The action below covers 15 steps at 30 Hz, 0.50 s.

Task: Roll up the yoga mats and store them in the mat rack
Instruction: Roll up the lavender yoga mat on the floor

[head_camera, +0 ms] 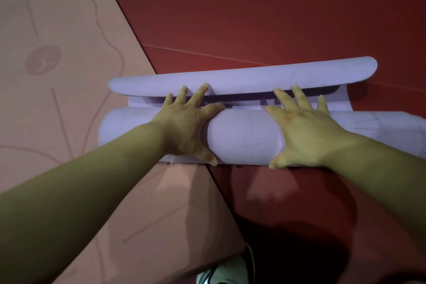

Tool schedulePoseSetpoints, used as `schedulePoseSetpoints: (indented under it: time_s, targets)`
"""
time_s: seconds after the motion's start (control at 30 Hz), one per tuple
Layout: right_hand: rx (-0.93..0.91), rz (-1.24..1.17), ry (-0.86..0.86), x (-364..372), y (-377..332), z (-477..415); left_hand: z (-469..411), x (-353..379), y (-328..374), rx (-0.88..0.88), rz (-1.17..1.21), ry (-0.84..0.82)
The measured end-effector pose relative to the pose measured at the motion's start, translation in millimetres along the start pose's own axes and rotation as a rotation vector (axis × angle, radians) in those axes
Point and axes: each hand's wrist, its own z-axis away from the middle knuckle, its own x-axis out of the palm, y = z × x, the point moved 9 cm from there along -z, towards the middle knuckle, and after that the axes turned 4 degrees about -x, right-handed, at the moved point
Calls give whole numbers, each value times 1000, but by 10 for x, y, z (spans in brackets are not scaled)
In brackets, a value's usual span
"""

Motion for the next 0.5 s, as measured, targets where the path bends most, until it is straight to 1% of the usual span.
schedulePoseSetpoints:
  time_s: [0.2,0.3,0.37,0.4,0.43,0.5]
  targets:
    - [-74,-79,77,-111,-108,58,44,-25,18,6,20,37]
    - [-82,-57,88,-31,-211,217,222,-22,90,16,15,43]
    - [-120,-71,106,82,-284,408,425,68,180,37,33,15]
    - [-141,-100,95,156,-309,513,539,138,239,46,45,-10]
    - [-150,-126,50,254,-330,611,650,223,303,56,62,-42]
    - [-149,-151,-85,486,-393,808,860,396,451,72,108,-106]
